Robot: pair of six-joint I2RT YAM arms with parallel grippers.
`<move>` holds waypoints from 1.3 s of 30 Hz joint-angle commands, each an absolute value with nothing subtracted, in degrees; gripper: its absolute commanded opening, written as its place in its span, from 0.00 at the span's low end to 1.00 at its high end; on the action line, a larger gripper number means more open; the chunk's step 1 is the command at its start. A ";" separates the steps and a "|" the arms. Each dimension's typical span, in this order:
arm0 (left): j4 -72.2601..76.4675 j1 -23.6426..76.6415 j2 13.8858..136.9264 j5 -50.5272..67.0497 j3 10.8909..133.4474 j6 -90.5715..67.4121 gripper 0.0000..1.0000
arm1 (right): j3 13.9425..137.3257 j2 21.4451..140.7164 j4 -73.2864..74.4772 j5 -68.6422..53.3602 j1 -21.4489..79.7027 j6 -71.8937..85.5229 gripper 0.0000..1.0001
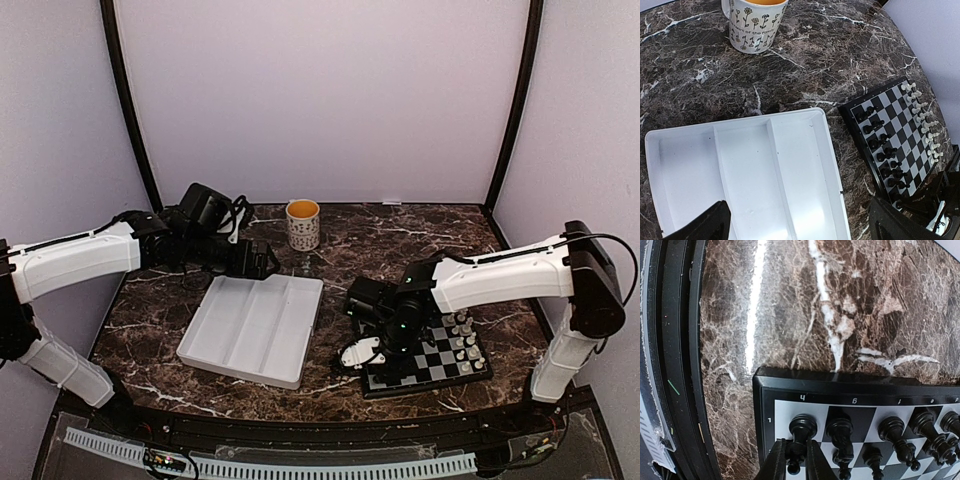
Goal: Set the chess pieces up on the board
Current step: Place the rook at a8.
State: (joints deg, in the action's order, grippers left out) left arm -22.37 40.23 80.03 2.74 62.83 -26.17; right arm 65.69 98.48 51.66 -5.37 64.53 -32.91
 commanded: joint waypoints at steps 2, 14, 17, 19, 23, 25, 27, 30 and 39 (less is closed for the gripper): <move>-21.62 40.12 79.96 3.44 61.91 -26.47 0.99 | 66.80 99.05 52.38 -6.42 65.21 -32.78 0.18; -21.53 40.17 80.69 4.16 62.31 -26.35 0.99 | 66.13 98.34 52.44 -5.69 65.30 -32.88 0.25; -21.60 40.12 80.56 4.09 62.25 -26.37 0.99 | 65.23 97.71 52.30 -5.20 65.29 -32.98 0.26; -21.56 40.16 80.51 4.16 62.15 -26.43 0.99 | 64.54 97.23 52.29 -5.03 65.30 -32.96 0.27; -21.45 40.16 80.57 4.25 62.11 -26.54 0.99 | 63.11 96.57 52.05 -4.63 65.28 -32.83 0.27; -21.38 40.17 80.64 4.43 62.04 -26.54 0.99 | 62.52 96.13 51.88 -4.25 65.28 -32.78 0.27; -21.36 40.17 80.68 4.47 61.98 -26.54 0.99 | 62.15 95.81 51.74 -3.70 65.21 -32.71 0.27; -21.20 40.17 80.77 4.69 62.01 -26.57 0.99 | 61.81 95.65 51.61 -3.47 65.13 -32.61 0.26; -20.99 40.17 80.63 5.14 61.71 -26.88 0.99 | 61.56 95.46 51.33 -2.94 64.70 -32.61 0.23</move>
State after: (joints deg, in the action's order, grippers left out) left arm -22.31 40.23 80.99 4.21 62.81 -26.28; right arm 62.30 97.06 51.55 -3.55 64.73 -32.88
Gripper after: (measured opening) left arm 0.988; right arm 0.233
